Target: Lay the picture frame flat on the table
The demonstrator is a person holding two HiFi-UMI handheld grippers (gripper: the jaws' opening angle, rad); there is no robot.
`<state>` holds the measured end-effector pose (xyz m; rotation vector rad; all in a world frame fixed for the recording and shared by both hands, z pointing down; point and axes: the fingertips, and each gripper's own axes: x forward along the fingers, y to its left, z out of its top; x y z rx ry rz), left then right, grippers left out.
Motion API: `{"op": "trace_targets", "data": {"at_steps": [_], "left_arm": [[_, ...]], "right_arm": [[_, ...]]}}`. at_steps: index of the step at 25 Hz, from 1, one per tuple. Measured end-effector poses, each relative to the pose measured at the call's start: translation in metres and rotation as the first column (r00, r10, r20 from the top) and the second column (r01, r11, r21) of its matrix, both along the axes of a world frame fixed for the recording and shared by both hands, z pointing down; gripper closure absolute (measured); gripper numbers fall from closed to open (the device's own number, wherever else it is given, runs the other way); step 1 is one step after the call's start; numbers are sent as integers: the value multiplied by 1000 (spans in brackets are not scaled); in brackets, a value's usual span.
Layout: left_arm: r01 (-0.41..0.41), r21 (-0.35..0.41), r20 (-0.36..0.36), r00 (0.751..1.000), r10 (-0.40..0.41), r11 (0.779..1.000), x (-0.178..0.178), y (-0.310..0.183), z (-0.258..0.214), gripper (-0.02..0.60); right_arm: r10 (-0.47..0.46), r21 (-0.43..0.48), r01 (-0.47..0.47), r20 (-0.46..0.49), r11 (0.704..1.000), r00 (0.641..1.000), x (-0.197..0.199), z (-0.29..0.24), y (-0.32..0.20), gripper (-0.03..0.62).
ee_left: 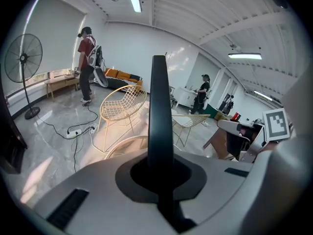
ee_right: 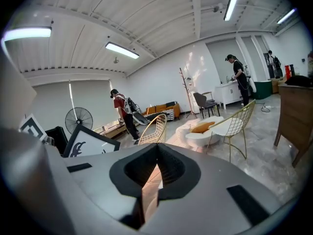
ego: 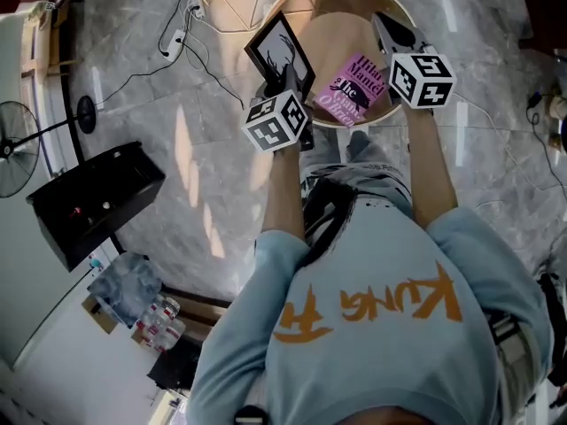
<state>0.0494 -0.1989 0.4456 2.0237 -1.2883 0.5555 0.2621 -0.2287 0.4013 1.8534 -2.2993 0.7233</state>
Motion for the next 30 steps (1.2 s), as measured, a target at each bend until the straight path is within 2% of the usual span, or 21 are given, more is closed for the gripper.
{"op": "trace_targets", "data": {"at_steps": [6,15,21,30], "left_arm": [[27,-111,-10,1000,-28,993,-19,11,44,555],[45,-221,-45,997,-56,974,-45,-11,109,555],[61,-321,-54,995,-82,945,-66,-6,153,555],[-3,-390,-74,997,-28,921,-73,-14,196,555]], "right_arm": [[-15,-113,13,-13,993,1000,-16,46,9,597],[-52,-226,45,-25,973,998,-59,107,-9,597],[-87,-316,73,-30,946,996,-85,149,-6,597],[-104,-376,74,-61,924,993,-100,193,-20,597]]}}
